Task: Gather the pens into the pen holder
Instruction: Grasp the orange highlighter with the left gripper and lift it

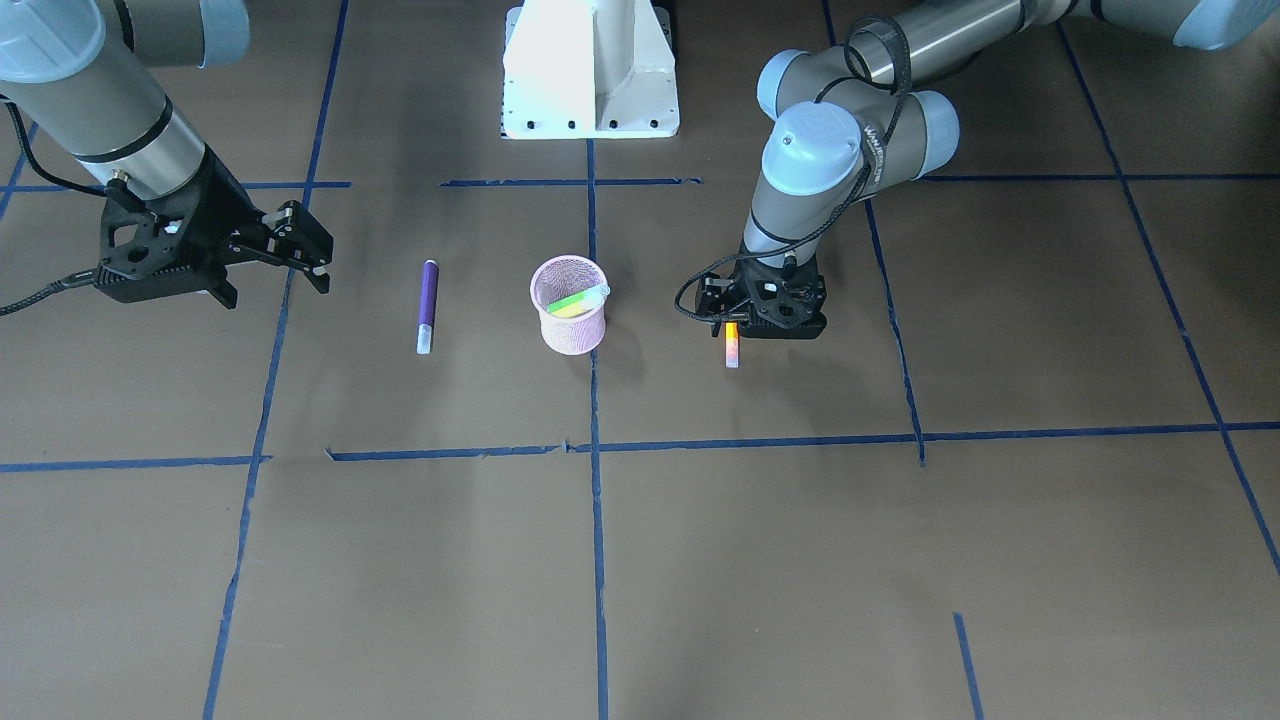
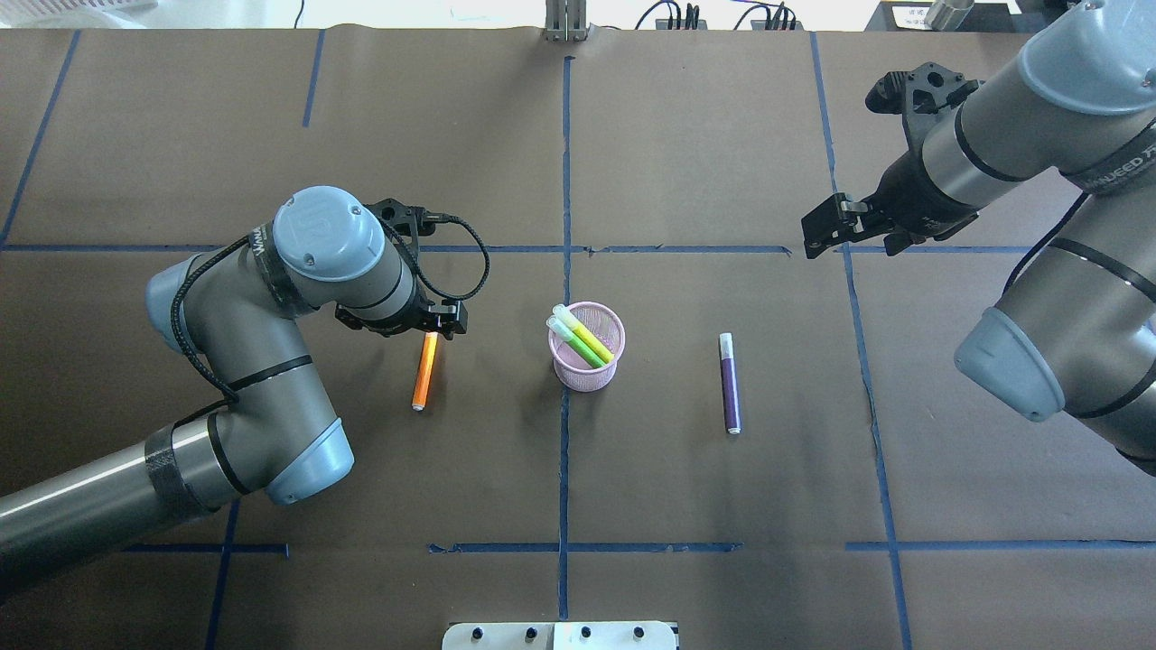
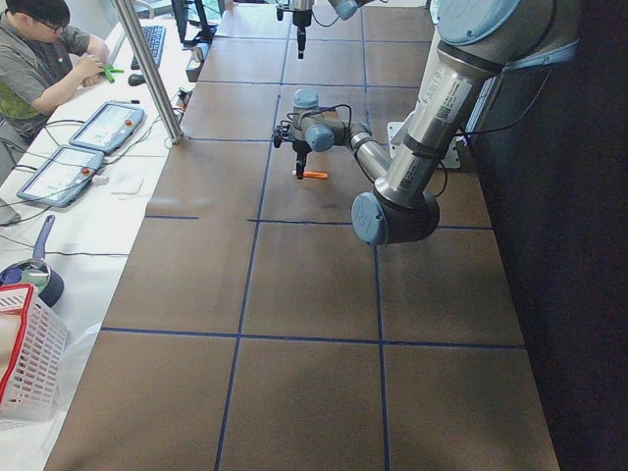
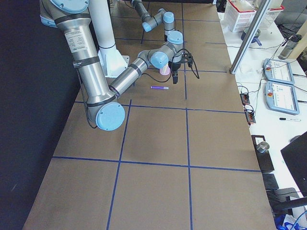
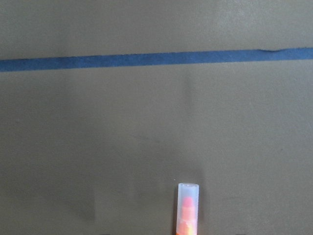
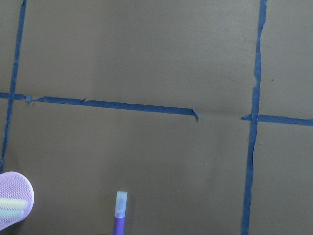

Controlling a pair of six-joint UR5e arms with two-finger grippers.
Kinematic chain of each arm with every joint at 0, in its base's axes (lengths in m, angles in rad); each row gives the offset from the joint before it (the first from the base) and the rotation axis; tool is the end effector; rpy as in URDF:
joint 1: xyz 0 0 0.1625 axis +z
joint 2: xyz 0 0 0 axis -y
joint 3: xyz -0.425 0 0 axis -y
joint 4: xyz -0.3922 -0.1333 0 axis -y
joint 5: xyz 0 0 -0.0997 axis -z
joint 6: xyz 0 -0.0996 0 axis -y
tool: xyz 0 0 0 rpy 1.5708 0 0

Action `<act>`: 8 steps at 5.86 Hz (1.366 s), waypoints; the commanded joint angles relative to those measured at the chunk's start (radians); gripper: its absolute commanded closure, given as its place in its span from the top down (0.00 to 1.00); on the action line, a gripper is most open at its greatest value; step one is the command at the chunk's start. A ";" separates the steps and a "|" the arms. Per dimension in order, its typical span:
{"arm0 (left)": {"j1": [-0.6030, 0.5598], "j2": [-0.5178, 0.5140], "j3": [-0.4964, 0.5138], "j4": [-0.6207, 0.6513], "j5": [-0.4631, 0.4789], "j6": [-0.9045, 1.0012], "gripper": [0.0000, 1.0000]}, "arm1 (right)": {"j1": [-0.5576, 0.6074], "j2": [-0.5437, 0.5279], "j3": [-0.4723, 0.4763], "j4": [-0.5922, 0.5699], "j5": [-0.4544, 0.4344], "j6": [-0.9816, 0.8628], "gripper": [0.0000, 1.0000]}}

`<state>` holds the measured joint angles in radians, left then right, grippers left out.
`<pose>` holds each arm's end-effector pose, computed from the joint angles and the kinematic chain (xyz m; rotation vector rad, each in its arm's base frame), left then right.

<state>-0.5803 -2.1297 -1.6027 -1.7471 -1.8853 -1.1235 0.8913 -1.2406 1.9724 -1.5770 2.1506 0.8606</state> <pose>0.5197 -0.4632 0.3034 0.1135 0.8088 -0.0049 -0.2903 -0.4847 0.2986 0.1202 -0.8866 -0.0414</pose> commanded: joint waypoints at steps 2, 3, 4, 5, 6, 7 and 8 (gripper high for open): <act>0.023 -0.006 0.015 0.000 0.009 -0.025 0.66 | 0.000 0.000 0.000 0.002 0.000 0.000 1.00; 0.023 -0.006 0.017 0.000 0.009 -0.025 0.57 | 0.000 -0.002 0.000 0.002 0.000 0.000 1.00; 0.023 -0.006 0.017 0.000 0.009 -0.024 0.45 | 0.000 -0.003 0.002 0.002 -0.001 0.000 1.00; 0.023 -0.006 0.017 -0.002 0.009 -0.022 0.36 | 0.000 -0.003 0.000 0.002 -0.001 0.000 1.00; 0.023 -0.006 0.017 -0.003 0.009 -0.021 0.32 | 0.000 -0.003 0.000 0.002 -0.001 0.000 1.00; 0.023 -0.006 0.018 -0.003 0.009 -0.021 0.32 | 0.000 -0.003 0.000 0.002 -0.001 0.000 1.00; 0.026 -0.006 0.024 -0.003 0.009 -0.021 0.32 | 0.000 -0.003 -0.001 0.002 -0.001 0.000 1.00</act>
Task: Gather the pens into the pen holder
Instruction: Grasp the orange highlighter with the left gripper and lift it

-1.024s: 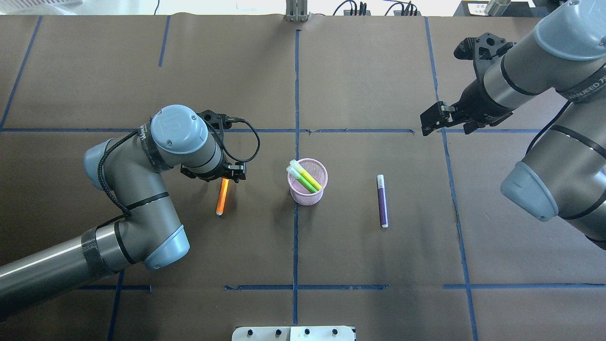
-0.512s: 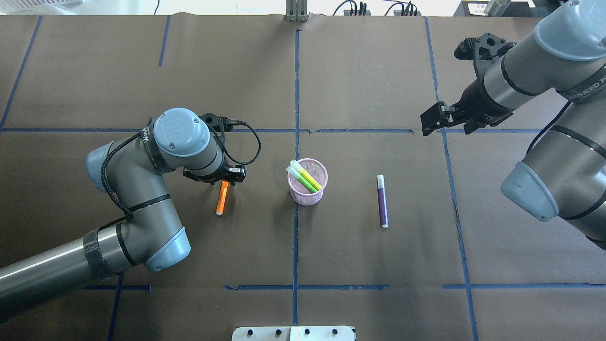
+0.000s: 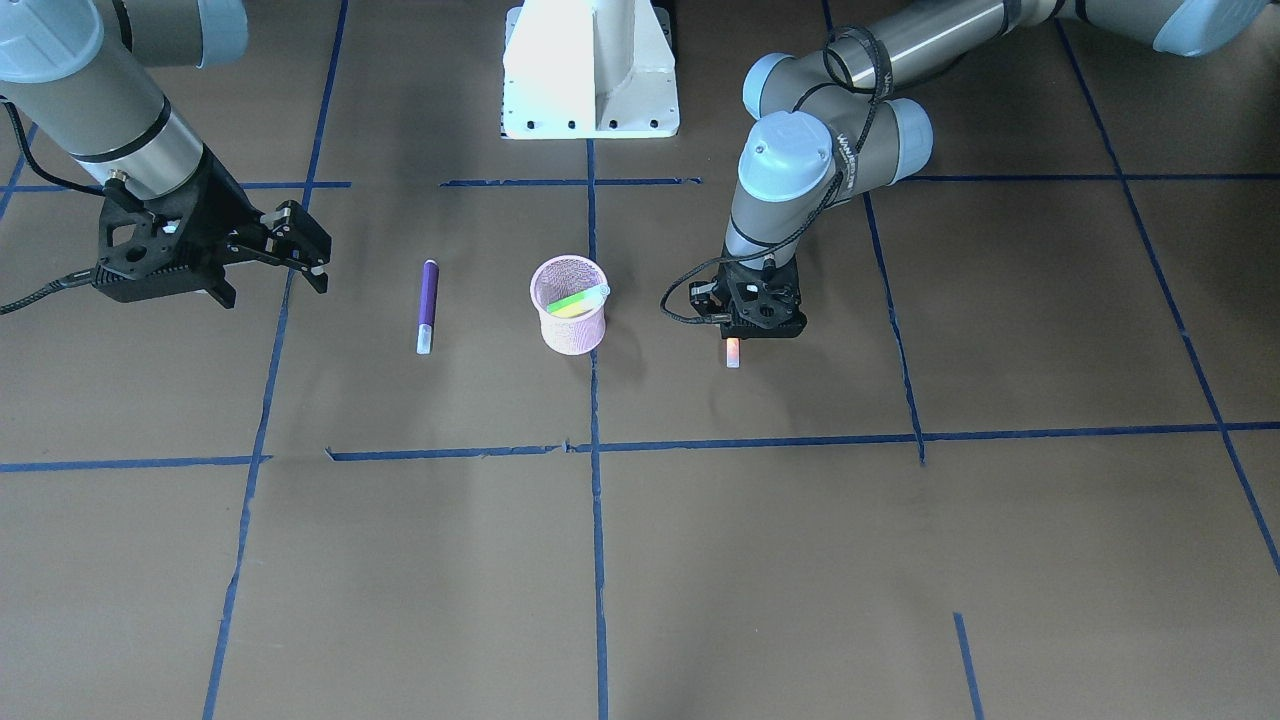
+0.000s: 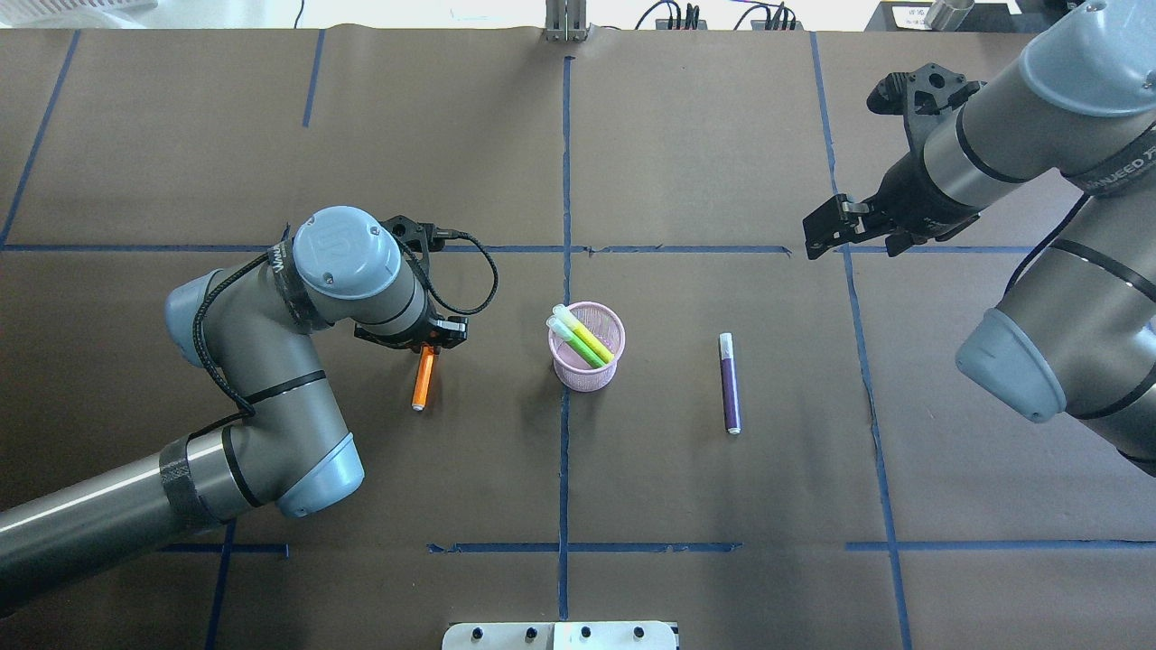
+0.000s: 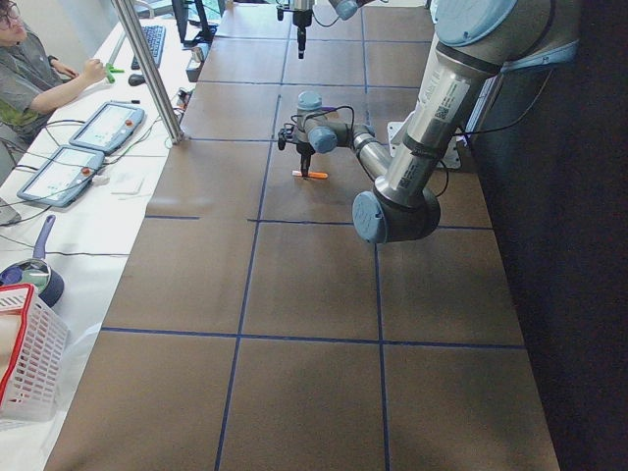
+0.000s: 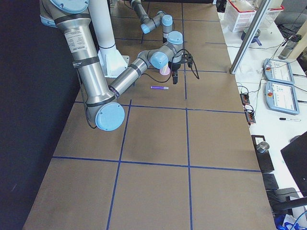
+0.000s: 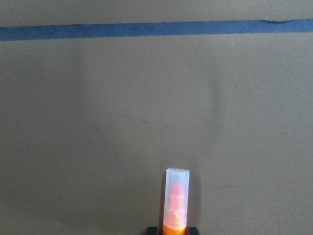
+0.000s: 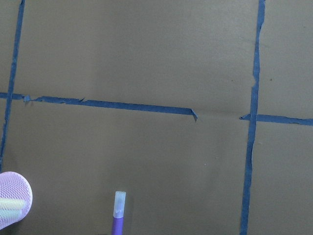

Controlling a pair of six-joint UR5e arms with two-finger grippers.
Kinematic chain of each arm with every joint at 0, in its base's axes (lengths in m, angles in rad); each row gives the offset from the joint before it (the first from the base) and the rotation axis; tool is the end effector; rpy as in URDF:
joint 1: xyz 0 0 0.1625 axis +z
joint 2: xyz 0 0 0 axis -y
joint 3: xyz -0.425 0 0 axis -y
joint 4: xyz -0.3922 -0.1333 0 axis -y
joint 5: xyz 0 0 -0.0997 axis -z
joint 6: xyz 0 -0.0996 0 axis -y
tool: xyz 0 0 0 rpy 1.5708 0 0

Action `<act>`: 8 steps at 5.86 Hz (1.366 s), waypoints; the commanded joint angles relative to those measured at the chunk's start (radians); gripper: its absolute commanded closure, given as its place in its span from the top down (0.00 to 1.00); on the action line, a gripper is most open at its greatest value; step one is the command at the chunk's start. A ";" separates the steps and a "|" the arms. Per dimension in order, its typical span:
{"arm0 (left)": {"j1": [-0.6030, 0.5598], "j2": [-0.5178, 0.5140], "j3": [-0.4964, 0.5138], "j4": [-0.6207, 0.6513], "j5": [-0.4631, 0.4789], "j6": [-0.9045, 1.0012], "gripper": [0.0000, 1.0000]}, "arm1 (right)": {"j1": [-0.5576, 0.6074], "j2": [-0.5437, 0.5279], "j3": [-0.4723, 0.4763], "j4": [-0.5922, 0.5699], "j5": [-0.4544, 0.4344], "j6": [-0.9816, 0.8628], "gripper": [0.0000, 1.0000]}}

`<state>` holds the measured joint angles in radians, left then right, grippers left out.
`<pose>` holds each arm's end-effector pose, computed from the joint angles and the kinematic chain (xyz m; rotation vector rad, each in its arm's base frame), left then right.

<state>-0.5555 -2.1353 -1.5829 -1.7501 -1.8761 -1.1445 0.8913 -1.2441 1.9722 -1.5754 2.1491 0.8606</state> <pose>0.5350 -0.4537 0.3085 0.0972 0.7979 -0.0068 -0.2900 -0.4845 0.3005 0.1197 -0.8843 -0.0402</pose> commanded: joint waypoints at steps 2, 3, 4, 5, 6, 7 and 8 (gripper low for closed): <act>0.003 -0.002 0.011 -0.002 0.000 0.000 0.32 | 0.000 0.000 -0.003 0.000 0.000 0.000 1.00; 0.002 -0.023 0.009 0.003 0.000 -0.001 0.06 | -0.002 0.000 -0.003 0.000 0.000 0.000 1.00; 0.000 -0.029 -0.006 0.004 0.000 -0.006 0.00 | -0.002 -0.002 -0.004 0.003 -0.006 0.000 1.00; -0.007 -0.029 -0.058 0.004 0.041 0.000 0.00 | -0.005 -0.002 -0.006 0.011 -0.012 -0.002 1.00; -0.006 -0.034 -0.128 0.004 0.128 -0.001 0.00 | -0.006 -0.002 -0.006 0.011 -0.012 0.000 1.00; 0.003 -0.044 -0.171 0.003 0.285 0.000 0.00 | -0.008 -0.002 -0.006 0.011 -0.012 0.000 1.00; 0.034 -0.084 -0.180 -0.021 0.364 -0.003 0.00 | -0.008 -0.002 -0.006 0.011 -0.014 0.000 1.00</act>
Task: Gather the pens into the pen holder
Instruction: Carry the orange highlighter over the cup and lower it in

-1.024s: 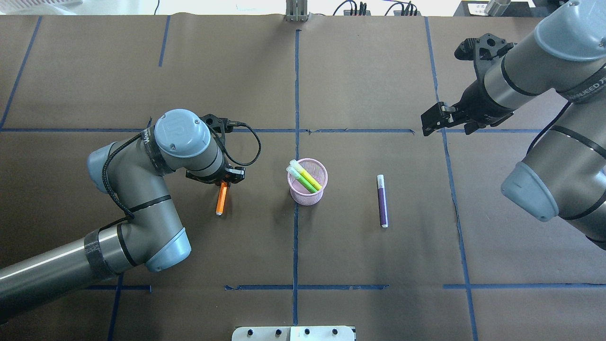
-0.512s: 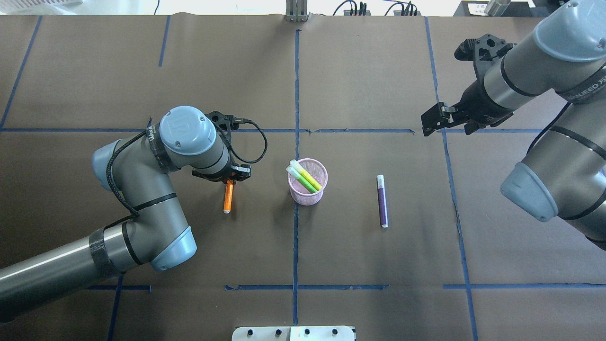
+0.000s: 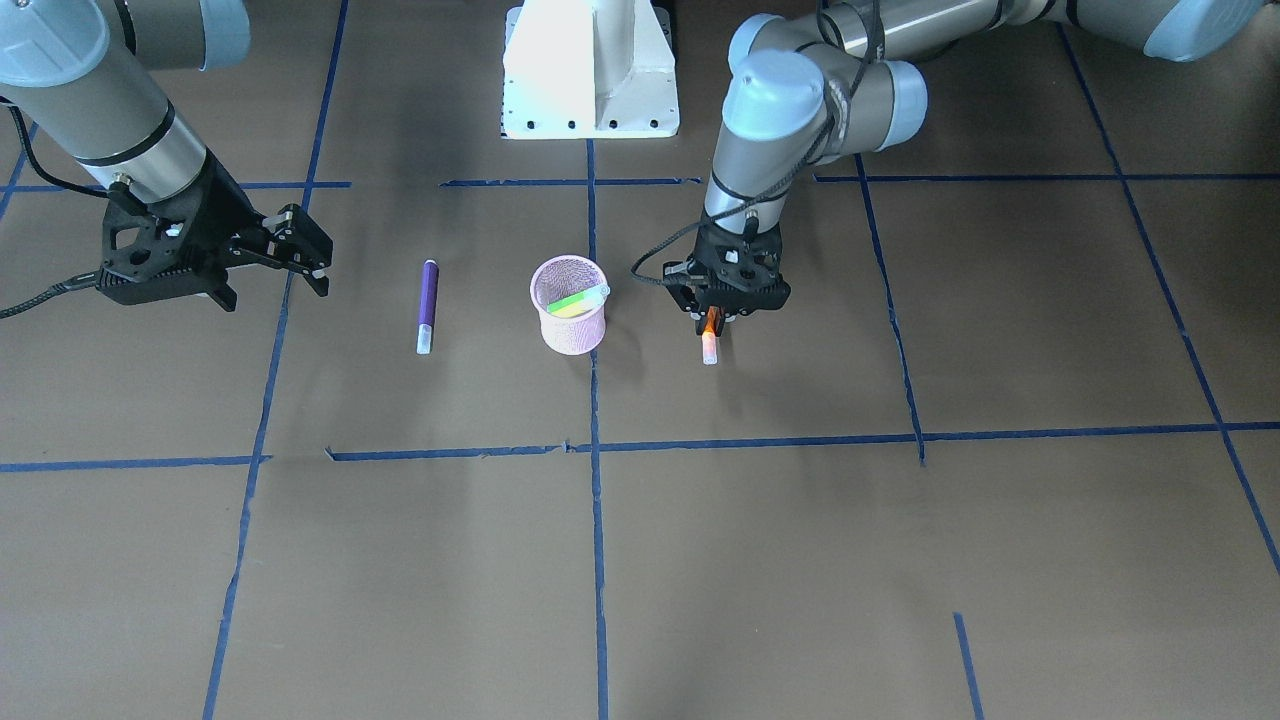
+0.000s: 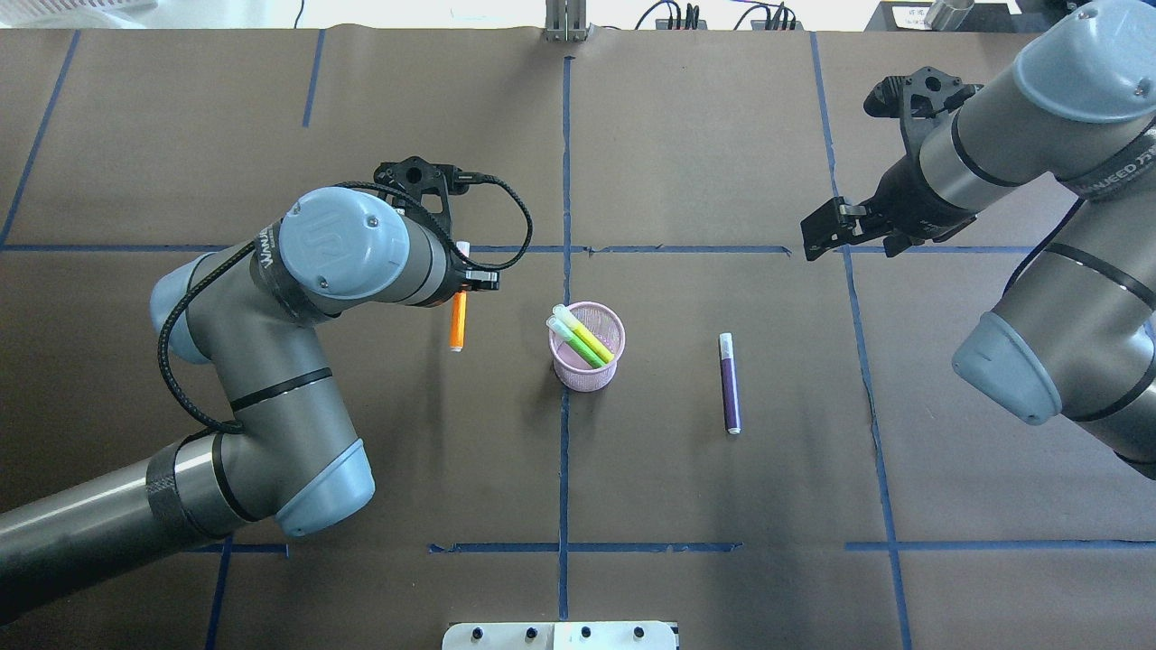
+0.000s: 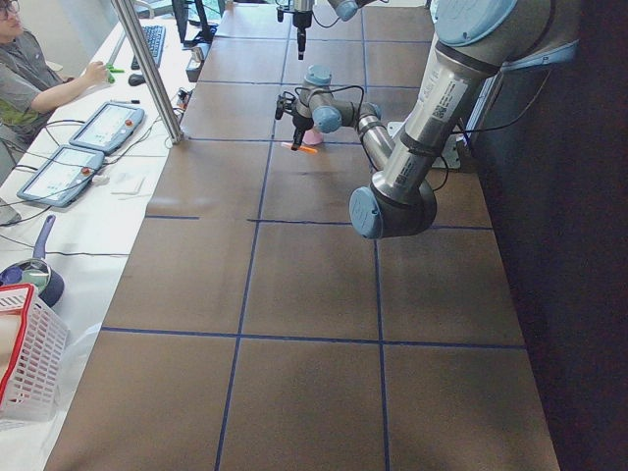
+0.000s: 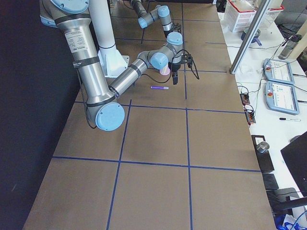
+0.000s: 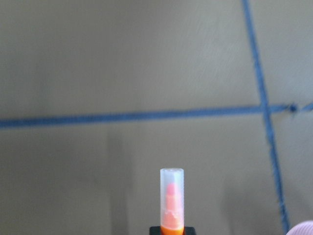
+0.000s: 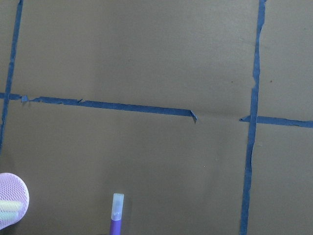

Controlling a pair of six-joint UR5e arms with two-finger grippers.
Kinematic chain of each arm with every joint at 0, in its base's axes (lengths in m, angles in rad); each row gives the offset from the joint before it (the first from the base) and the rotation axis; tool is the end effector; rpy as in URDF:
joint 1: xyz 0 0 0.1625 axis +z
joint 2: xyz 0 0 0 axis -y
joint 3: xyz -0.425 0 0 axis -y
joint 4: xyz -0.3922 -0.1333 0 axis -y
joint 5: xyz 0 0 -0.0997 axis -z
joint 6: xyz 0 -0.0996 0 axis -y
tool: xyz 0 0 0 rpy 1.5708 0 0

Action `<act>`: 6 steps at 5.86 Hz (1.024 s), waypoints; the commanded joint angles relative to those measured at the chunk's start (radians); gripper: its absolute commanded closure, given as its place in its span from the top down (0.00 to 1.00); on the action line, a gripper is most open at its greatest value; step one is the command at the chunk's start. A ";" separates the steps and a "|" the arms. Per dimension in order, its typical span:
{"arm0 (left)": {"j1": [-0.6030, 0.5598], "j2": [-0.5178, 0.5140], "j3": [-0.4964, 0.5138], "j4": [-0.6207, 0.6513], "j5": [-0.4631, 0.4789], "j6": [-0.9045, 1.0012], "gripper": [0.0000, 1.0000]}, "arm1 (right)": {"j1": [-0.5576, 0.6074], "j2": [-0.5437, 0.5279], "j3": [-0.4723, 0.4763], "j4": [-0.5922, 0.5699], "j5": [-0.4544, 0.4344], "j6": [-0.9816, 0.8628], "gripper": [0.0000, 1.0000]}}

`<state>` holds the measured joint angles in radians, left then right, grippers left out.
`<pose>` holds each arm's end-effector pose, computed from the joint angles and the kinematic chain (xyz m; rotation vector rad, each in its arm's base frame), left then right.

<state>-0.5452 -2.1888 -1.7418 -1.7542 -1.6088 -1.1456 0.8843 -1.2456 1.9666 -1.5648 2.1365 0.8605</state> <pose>0.4980 -0.4535 0.2043 0.4227 0.8767 -0.0919 -0.2936 -0.4844 0.3029 0.1282 -0.8790 -0.0431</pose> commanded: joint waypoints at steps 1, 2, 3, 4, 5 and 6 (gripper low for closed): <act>0.066 -0.043 -0.024 -0.077 0.221 -0.003 0.00 | -0.008 0.000 0.001 0.000 -0.013 0.000 1.00; 0.133 -0.060 -0.021 -0.118 0.330 -0.008 0.00 | -0.010 0.002 0.001 0.000 -0.016 0.000 1.00; 0.146 -0.095 -0.004 -0.120 0.355 -0.010 0.00 | -0.010 0.002 0.003 0.002 -0.016 0.002 1.00; 0.172 -0.135 0.028 -0.119 0.384 -0.052 0.00 | -0.011 0.002 0.005 0.000 -0.016 0.002 1.00; 0.177 -0.167 0.063 -0.119 0.401 -0.081 0.00 | -0.011 0.002 0.005 0.000 -0.018 0.002 1.00; 0.232 -0.169 0.095 -0.123 0.470 -0.082 0.00 | -0.010 0.002 0.005 0.000 -0.018 0.002 1.00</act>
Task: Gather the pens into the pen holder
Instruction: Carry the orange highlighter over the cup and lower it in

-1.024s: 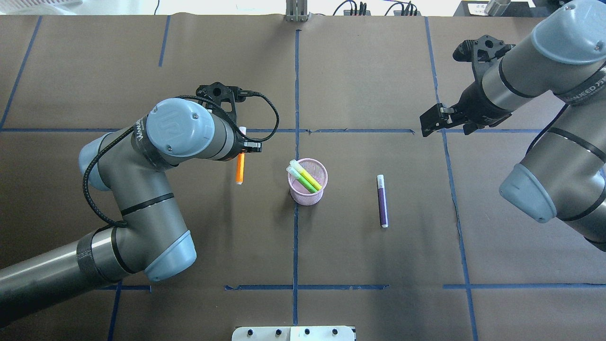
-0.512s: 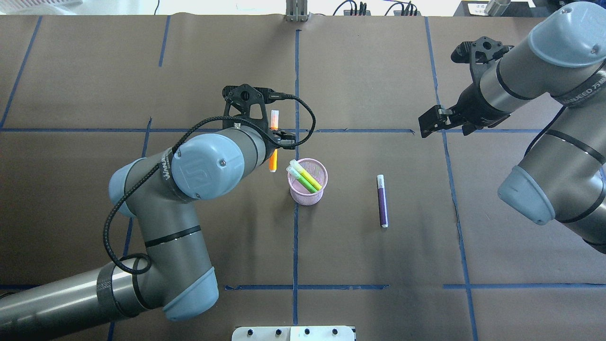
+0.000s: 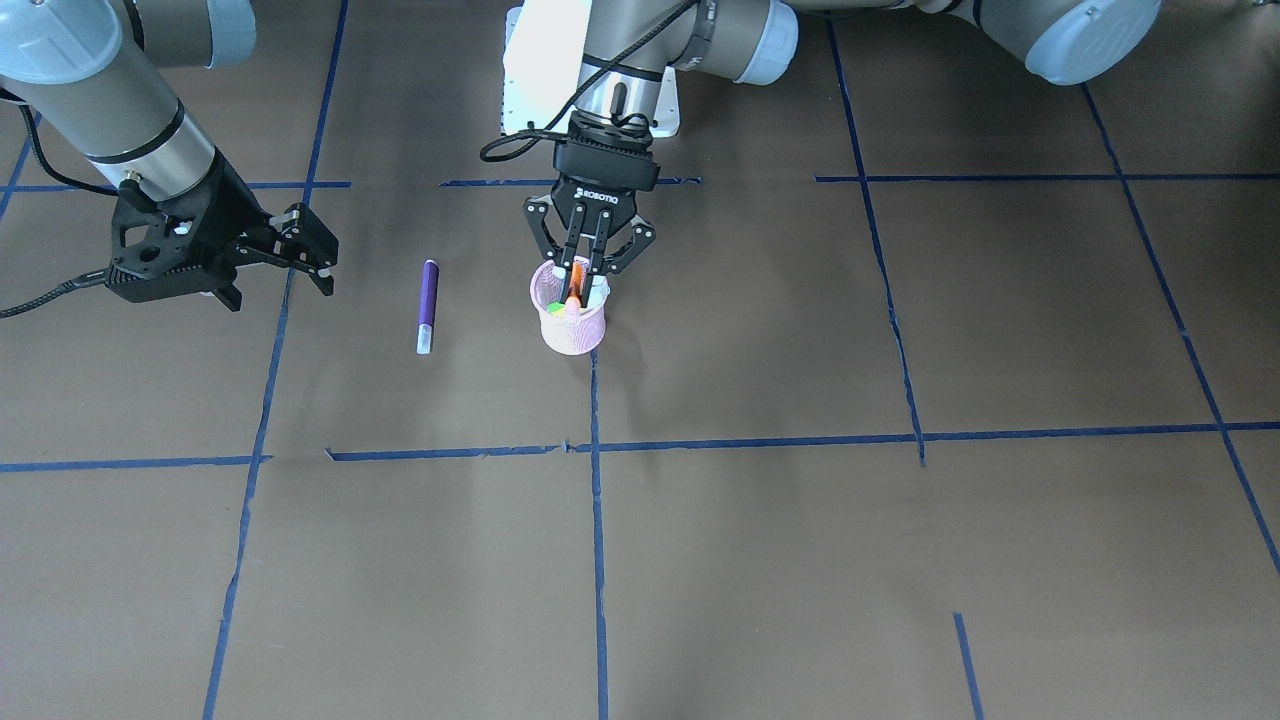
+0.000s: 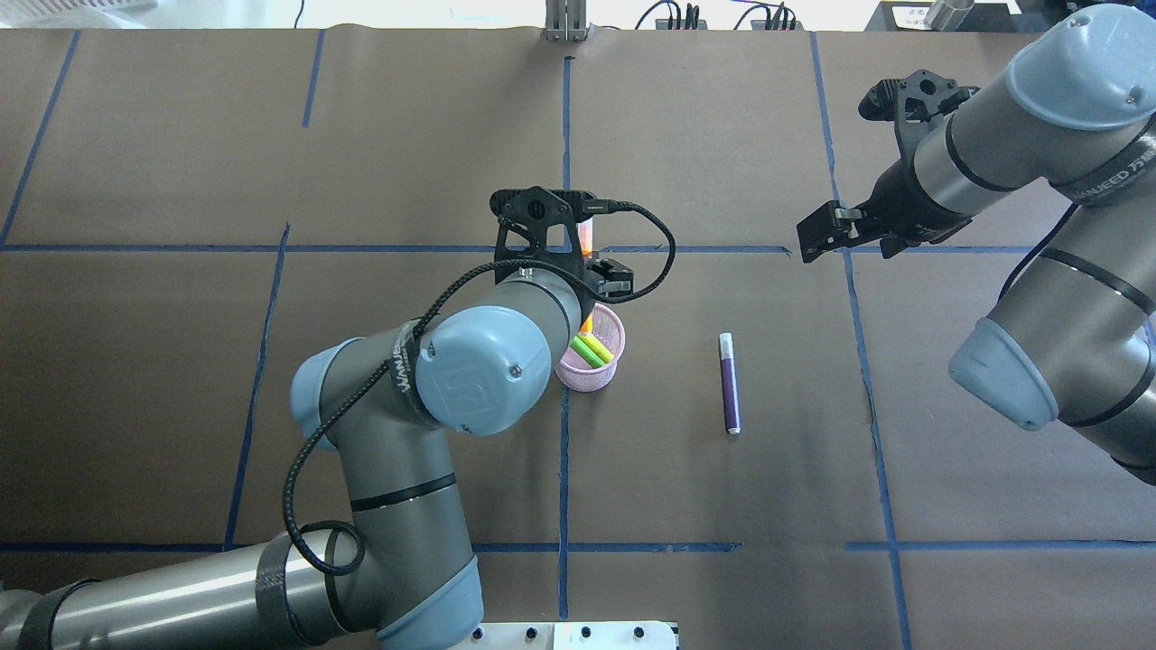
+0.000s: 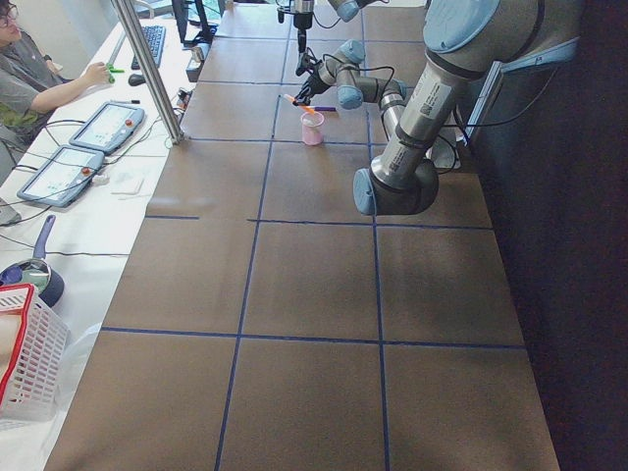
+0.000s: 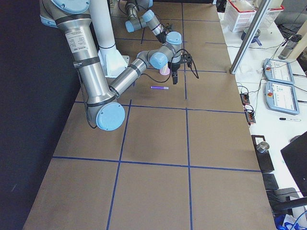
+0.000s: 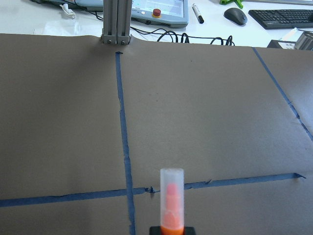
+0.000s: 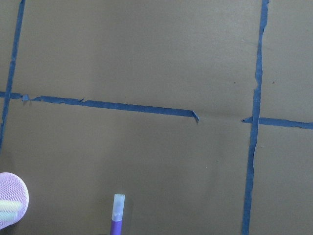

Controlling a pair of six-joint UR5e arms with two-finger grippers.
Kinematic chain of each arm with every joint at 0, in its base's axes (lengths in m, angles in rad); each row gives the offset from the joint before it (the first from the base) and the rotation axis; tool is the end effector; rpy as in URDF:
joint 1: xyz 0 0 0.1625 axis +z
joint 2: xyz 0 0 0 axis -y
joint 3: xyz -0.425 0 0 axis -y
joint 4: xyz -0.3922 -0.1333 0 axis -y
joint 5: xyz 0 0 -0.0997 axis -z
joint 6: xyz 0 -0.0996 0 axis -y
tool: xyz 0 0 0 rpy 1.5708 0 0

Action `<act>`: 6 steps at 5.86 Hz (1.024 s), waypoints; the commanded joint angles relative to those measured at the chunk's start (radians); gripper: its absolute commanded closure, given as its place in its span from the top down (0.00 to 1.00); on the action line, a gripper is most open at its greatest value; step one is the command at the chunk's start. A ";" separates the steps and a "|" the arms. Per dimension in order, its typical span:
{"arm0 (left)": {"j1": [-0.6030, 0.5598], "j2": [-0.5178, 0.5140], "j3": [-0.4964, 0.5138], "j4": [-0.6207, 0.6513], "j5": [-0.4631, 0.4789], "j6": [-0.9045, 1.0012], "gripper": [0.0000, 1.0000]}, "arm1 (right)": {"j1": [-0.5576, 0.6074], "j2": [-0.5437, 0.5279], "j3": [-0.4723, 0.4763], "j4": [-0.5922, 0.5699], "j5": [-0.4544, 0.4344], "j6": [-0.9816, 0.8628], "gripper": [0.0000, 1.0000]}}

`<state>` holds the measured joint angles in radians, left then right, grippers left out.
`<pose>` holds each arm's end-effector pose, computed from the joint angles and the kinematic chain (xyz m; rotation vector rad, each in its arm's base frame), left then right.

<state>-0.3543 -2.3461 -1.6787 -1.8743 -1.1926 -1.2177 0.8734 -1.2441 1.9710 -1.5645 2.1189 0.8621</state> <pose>0.5690 -0.3918 0.1052 0.7179 0.9841 -0.2253 -0.2975 -0.4819 0.3008 0.1400 -0.8728 -0.0470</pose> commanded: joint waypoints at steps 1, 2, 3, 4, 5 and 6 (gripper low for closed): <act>0.054 -0.013 0.049 -0.003 0.070 -0.008 0.00 | -0.001 0.000 0.000 0.000 0.000 0.000 1.00; 0.064 -0.012 0.063 -0.003 0.071 -0.006 0.00 | 0.001 0.000 0.003 0.000 0.001 0.002 1.00; 0.064 -0.016 0.063 -0.003 0.070 -0.008 0.10 | -0.001 0.000 0.003 0.000 0.001 0.003 1.00; 0.064 -0.015 0.063 -0.003 0.070 -0.003 0.55 | 0.001 0.000 0.008 0.000 0.001 0.011 1.00; 0.063 -0.013 0.063 -0.002 0.070 0.000 0.93 | -0.001 0.002 0.008 0.000 0.000 0.012 1.00; 0.061 -0.015 0.048 0.003 0.062 0.003 0.99 | -0.005 0.002 0.008 0.000 0.000 0.012 1.00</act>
<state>-0.2918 -2.3602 -1.6202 -1.8750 -1.1252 -1.2180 0.8714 -1.2429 1.9783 -1.5647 2.1188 0.8734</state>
